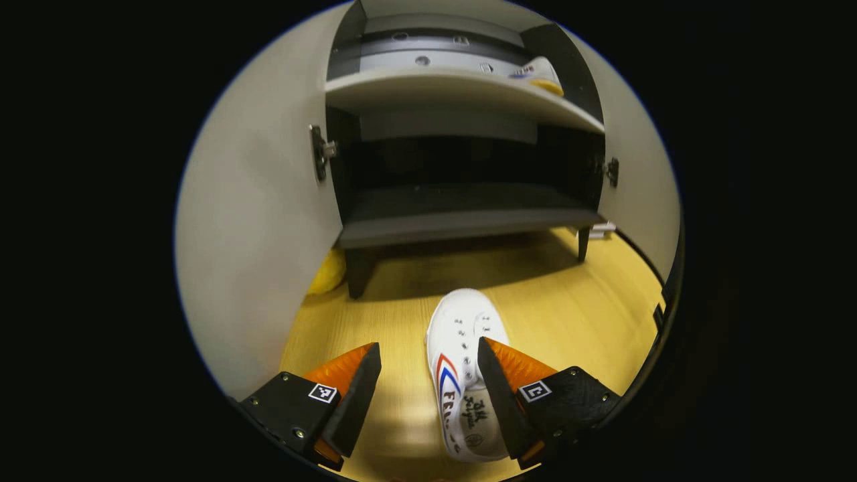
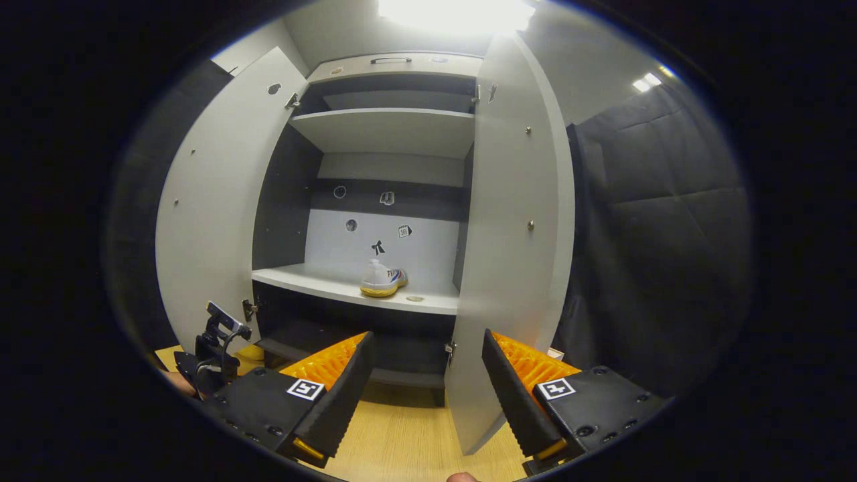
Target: Grab one shoe with the right hand and put it into the shoe cabinet, grab the other shoe with the left hand and put it into the shoe cabinet; then close the right door with the right hand and the left door with the left hand.
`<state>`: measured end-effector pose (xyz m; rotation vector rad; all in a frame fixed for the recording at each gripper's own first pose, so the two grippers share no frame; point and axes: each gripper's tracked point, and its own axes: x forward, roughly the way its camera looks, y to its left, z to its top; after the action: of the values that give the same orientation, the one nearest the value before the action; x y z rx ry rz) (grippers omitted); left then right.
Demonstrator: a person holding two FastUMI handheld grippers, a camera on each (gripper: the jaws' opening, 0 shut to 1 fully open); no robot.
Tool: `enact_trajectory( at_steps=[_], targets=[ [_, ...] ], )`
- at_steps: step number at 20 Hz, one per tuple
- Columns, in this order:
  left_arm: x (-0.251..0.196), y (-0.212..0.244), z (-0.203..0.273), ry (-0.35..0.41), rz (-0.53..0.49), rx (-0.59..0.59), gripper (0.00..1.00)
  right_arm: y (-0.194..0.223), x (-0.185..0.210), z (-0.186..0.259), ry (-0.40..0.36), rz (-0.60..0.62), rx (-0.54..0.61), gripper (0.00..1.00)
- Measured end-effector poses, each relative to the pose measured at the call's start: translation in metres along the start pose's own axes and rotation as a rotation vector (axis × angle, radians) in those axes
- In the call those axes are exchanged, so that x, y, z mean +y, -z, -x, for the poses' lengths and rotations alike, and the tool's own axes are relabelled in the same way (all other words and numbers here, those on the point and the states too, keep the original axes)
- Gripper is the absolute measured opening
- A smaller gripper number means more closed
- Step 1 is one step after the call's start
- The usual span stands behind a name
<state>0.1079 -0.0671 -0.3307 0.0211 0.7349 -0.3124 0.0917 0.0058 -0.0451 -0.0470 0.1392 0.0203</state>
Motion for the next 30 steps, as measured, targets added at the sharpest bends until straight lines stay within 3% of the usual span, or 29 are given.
enact_trajectory(
  at_steps=[7,12,13,16,18,22,30],
  targets=[
    [0.000,0.019,-0.013,-0.006,-0.043,0.066,0.80,0.016,0.008,0.004,-0.010,0.011,0.055,0.99],
    [-0.009,0.030,-0.020,0.050,-0.037,0.078,0.83,0.022,0.020,0.003,-0.038,0.004,0.072,0.97],
    [-0.015,0.029,-0.021,0.072,-0.024,0.074,0.80,0.023,0.022,0.003,-0.043,0.004,0.076,0.97],
    [-0.024,0.030,-0.021,0.089,-0.048,0.074,0.55,0.020,0.026,0.005,-0.055,0.008,0.069,0.99],
    [-0.025,0.027,-0.019,0.068,-0.077,0.066,0.33,0.015,0.030,0.006,-0.065,0.013,0.058,1.00],
    [-0.020,0.026,-0.020,-0.010,-0.041,0.045,0.05,0.013,0.034,0.012,-0.080,0.032,0.047,0.99],
    [-0.017,0.002,-0.012,0.023,0.082,-0.029,0.00,0.010,0.030,0.020,-0.086,0.049,0.041,0.98]
  ],
)
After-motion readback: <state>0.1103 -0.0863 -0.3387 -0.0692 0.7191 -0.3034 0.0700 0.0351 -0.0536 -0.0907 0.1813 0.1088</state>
